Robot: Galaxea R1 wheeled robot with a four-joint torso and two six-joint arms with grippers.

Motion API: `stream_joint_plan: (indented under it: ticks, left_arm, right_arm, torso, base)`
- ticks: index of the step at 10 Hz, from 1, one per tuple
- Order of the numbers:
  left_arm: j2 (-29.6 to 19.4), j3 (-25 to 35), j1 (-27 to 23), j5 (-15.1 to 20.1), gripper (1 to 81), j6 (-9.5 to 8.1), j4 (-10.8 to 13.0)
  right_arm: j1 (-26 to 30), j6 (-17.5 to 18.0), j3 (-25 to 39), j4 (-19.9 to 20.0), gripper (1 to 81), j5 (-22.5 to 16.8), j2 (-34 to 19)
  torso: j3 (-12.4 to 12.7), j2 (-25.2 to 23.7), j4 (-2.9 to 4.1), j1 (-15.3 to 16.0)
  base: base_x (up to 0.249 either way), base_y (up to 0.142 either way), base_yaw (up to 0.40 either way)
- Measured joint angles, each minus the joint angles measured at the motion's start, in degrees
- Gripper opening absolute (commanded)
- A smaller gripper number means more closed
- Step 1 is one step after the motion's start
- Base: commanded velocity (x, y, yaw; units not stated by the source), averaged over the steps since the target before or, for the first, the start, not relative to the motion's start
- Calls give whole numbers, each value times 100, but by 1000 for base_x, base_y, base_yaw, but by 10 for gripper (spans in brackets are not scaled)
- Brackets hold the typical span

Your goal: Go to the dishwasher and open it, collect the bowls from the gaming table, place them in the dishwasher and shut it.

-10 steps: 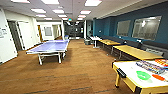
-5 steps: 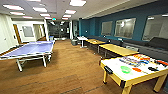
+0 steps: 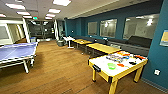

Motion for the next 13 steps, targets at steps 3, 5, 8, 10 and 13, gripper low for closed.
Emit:
stream_joint_plan:
  ticks: [3, 5, 8, 10, 13]
  left_arm:
    - [5, 0, 2, 2, 811, 2, 0]
    - [2, 0, 2, 2, 811, 2, 0]
    - [2, 0, 0, 0, 811, 0, 0]
    - [-2, 0, 2, 0, 811, 2, 0]
    - [-2, 0, -13, 2, 811, 0, 1]
  right_arm:
    - [2, 0, -6, 0, 811, 6, 0]
    - [-5, 0, -6, 0, 811, 4, 0]
    - [-2, 0, -11, -2, 811, 2, 2]
    - [-2, 0, -17, -2, 811, 4, 17]
    - [-2, -2, -20, -2, 811, 0, 46]
  torso:
    - [0, 0, 0, 0]
    - [0, 0, 0, 0]
    - [0, 0, 0, 0]
    - [0, 0, 0, 0]
    - [0, 0, 0, 0]
  base:
    - [0, 0, -400]
    - [0, 0, -400]
    - [0, 0, -400]
    - [0, 0, -400]
    - [0, 0, -378]
